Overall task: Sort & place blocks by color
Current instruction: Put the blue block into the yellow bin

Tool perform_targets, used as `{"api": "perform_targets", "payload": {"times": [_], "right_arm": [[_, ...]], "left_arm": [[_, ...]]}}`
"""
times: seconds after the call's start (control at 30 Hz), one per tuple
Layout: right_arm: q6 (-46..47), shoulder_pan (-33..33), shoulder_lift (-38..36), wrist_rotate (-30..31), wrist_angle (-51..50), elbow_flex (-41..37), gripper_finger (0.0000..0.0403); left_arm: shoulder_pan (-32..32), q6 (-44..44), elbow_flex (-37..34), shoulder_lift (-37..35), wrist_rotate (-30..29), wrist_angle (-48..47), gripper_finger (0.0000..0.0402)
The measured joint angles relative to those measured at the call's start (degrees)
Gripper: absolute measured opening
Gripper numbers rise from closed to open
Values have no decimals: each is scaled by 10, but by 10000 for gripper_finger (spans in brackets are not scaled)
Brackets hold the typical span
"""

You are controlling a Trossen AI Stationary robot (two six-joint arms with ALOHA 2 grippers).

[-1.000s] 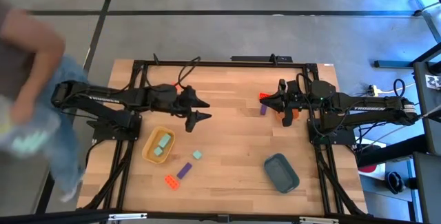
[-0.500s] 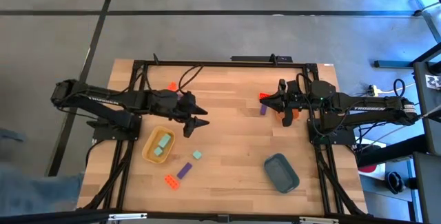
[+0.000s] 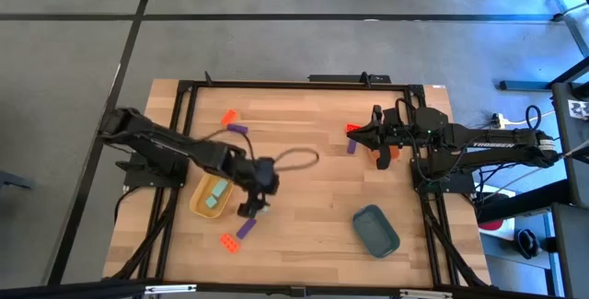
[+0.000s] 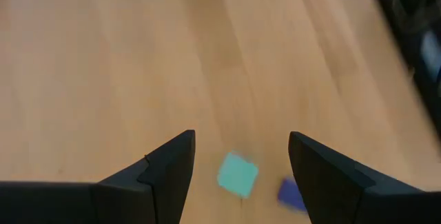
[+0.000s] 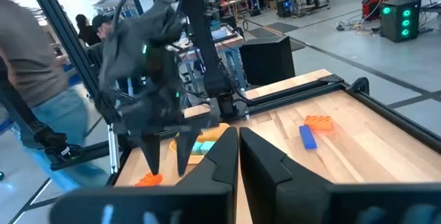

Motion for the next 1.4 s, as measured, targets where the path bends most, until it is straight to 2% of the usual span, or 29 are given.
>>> {"api": "perform_targets", "payload": {"times": [0.17, 0.43, 0.57, 1.1, 1.4], "right_arm": [[0, 0, 0, 0, -5, 0, 19], [1, 0, 0, 0, -6, 0, 19], [1, 0, 0, 0, -6, 0, 19], [1, 0, 0, 4, -7, 0, 19], [2, 0, 0, 19, -8, 0, 19]], "left_arm": [[-26, 97, 0, 53, -12, -11, 226], [-32, 168, 0, 123, 3, -12, 226], [-29, 176, 0, 144, -23, -13, 226], [-21, 192, -1, 182, -21, -16, 224], [-18, 195, -1, 187, -21, -15, 177]]}}
